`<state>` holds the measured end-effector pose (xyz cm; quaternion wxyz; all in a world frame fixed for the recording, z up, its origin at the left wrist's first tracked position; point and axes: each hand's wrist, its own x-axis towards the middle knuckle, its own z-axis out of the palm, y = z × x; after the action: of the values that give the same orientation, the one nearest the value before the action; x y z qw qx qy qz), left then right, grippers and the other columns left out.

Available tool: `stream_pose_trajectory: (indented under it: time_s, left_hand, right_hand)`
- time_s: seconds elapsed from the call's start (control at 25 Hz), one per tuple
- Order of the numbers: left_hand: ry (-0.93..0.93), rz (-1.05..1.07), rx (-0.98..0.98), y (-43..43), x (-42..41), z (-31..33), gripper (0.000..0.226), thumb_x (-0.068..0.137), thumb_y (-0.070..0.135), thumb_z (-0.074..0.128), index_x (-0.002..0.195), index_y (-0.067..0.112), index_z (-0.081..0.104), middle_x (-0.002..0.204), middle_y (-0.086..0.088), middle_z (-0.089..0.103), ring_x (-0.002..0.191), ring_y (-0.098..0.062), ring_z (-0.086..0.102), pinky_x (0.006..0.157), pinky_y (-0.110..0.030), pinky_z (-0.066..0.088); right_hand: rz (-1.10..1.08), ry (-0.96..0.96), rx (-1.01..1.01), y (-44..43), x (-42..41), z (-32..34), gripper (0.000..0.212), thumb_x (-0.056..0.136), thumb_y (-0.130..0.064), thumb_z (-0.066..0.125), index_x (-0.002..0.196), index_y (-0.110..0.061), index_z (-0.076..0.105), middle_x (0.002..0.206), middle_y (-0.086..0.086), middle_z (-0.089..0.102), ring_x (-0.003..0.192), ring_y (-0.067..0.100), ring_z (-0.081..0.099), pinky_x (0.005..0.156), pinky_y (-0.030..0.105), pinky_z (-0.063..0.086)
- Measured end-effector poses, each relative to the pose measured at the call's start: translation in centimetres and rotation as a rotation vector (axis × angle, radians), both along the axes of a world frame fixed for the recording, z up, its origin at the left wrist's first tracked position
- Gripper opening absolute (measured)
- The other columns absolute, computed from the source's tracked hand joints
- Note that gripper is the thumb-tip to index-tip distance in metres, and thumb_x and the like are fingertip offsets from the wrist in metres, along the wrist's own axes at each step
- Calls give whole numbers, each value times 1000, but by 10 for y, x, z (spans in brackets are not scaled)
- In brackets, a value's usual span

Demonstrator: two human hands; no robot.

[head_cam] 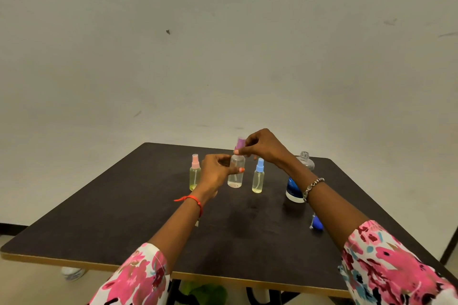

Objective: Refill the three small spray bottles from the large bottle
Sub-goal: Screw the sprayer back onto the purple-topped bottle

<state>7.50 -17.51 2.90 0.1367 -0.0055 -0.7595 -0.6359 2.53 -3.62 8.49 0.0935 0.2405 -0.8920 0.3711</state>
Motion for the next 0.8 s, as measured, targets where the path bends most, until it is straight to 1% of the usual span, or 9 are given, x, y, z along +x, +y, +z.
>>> stream_pose_trajectory:
  time_s: [0.12, 0.24, 0.28, 0.44, 0.52, 0.6, 0.64, 0.72, 0.8]
  left_hand:
    - [4, 0, -4, 2, 2, -2, 44, 70, 9, 75, 112, 4, 63, 113, -14, 67, 107, -28, 61, 92, -39, 50]
    - [5, 3, -1, 3, 2, -1, 44, 71, 9, 75, 113, 4, 62, 113, -14, 66, 106, -27, 61, 90, -37, 49]
    - [2, 4, 5, 3, 3, 0, 44, 71, 9, 75, 113, 3, 62, 113, -15, 66, 106, -27, 61, 90, -37, 49]
    - [6, -2, -3, 4, 3, 0, 43, 72, 9, 74, 112, 3, 62, 112, -15, 67, 105, -28, 62, 91, -39, 50]
    - [7, 0, -7, 3, 3, 0, 42, 72, 9, 74, 112, 4, 62, 112, -15, 67, 105, -27, 62, 92, -39, 50]
    - [6, -2, -4, 2, 2, 0, 42, 72, 8, 74, 111, 3, 62, 112, -15, 67, 105, -27, 62, 92, -38, 50]
    - [6, -4, 3, 1, 3, 1, 42, 72, 8, 74, 111, 3, 62, 112, -15, 67, 105, -27, 62, 91, -39, 50]
    - [10, -10, 10, 0, 2, 0, 42, 71, 6, 74, 111, 3, 63, 111, -15, 67, 102, -25, 62, 88, -36, 50]
    - [15, -12, 7, 0, 2, -1, 41, 71, 7, 74, 110, 3, 63, 109, -15, 68, 96, -21, 62, 84, -32, 50]
  right_hand:
    - [-21, -9, 56, 0, 0, -3, 31, 74, -40, 71, 74, -9, 66, 65, 0, 62, 55, 6, 54, 48, 11, 40]
    - [55, -70, -5, 3, -2, 0, 31, 79, -30, 69, 95, -3, 67, 87, 9, 67, 64, 10, 58, 57, 15, 45]
    - [62, -67, -16, 4, -3, 0, 30, 78, -26, 70, 95, -2, 67, 88, 13, 68, 65, 11, 59, 58, 15, 46]
    - [-44, 2, 19, -1, -4, -6, 33, 71, -40, 74, 69, -8, 66, 61, 1, 61, 52, 7, 54, 50, 13, 40]
    - [-18, -18, 11, -4, -4, -7, 37, 73, -41, 72, 82, -5, 65, 71, 2, 61, 58, 9, 56, 53, 15, 42]
    - [57, -84, -54, -3, -4, -4, 36, 76, -30, 71, 100, -4, 64, 93, 8, 65, 73, 16, 61, 61, 18, 48]
    - [76, -91, -71, -2, -5, -3, 34, 76, -24, 72, 102, -3, 64, 97, 12, 66, 76, 18, 62, 62, 17, 50]
    - [43, -66, -69, -3, -3, -5, 24, 74, -25, 75, 84, -4, 67, 83, 13, 68, 65, 13, 60, 53, 10, 47]
    - [-22, -34, -22, -7, -3, -9, 30, 71, -36, 75, 68, -9, 62, 67, 6, 62, 55, 9, 55, 47, 10, 43]
